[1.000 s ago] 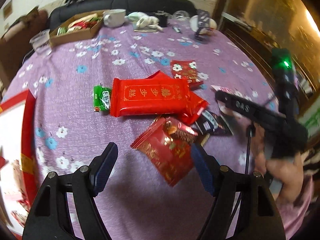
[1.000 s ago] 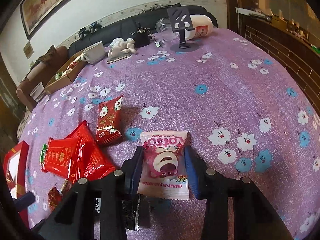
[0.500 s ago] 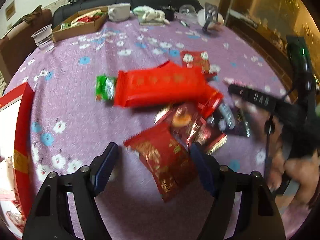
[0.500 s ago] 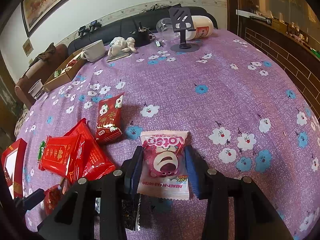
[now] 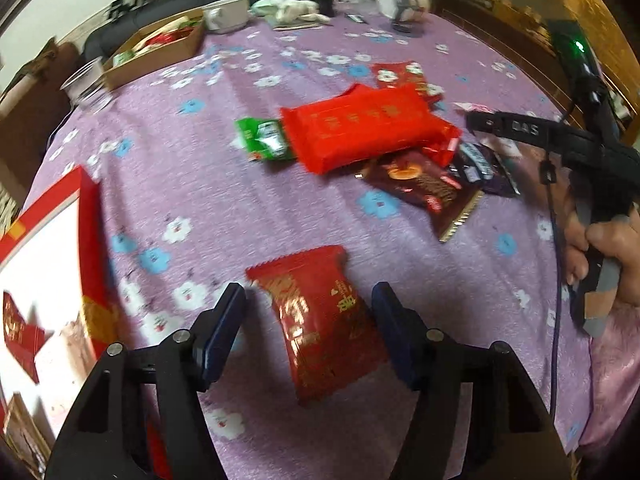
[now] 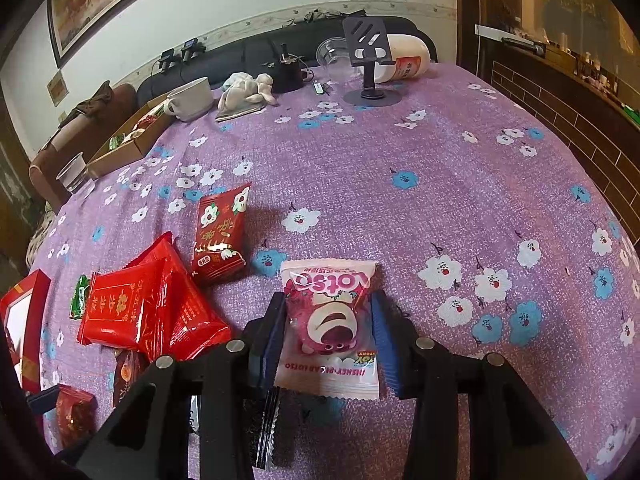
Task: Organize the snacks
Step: 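Grasp a red snack packet with the left tool while the right tool holds the Lotso candy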
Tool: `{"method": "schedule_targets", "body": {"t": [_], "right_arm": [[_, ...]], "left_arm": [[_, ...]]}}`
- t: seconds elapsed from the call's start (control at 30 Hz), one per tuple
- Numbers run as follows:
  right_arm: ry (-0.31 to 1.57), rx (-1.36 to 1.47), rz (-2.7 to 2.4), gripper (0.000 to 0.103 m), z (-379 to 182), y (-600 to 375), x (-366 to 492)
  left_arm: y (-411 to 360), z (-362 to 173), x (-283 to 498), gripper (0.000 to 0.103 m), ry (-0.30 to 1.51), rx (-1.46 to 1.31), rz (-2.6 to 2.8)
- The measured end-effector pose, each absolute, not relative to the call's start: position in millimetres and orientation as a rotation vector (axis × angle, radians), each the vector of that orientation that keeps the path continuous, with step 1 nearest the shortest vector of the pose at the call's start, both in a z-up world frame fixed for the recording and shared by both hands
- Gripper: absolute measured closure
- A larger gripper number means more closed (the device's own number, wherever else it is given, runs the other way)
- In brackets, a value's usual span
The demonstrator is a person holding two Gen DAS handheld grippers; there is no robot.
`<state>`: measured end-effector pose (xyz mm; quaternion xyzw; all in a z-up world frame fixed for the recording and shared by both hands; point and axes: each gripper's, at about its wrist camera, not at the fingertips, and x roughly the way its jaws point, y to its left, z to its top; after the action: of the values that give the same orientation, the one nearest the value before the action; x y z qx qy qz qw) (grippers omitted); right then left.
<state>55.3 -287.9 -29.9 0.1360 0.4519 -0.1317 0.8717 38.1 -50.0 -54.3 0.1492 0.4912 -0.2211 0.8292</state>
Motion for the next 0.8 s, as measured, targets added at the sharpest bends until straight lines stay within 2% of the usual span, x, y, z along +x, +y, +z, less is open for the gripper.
{"method": "schedule_targets", "body": {"t": [0.23,0.5,0.63,0.7,0.8], "right_arm": [[0.946,0.275,-0.277,0.058,-30,-287,56],[0.947,0.272,-0.279,0.058,-30,-286,55],[0.95,0.26,-0.28,0.058,-30,-286,55],[0.952,0.257,-0.279,0.058,-30,-286,55],[0.953,0.256,-0.281,0.06,-30,-286,55]], "left_arm": [[-29,-51,31,0.03,1.042,0.19,-0.346],[-31,-58,35,0.031,0.995,0.232,-0.357],[-32,-57,33,0.047,0.967,0.242,-0.389],[-35,-56,30,0.061,0.953,0.251,-0.412],[-38,-55,27,0.064,0.938,0.263,-0.421]]}}
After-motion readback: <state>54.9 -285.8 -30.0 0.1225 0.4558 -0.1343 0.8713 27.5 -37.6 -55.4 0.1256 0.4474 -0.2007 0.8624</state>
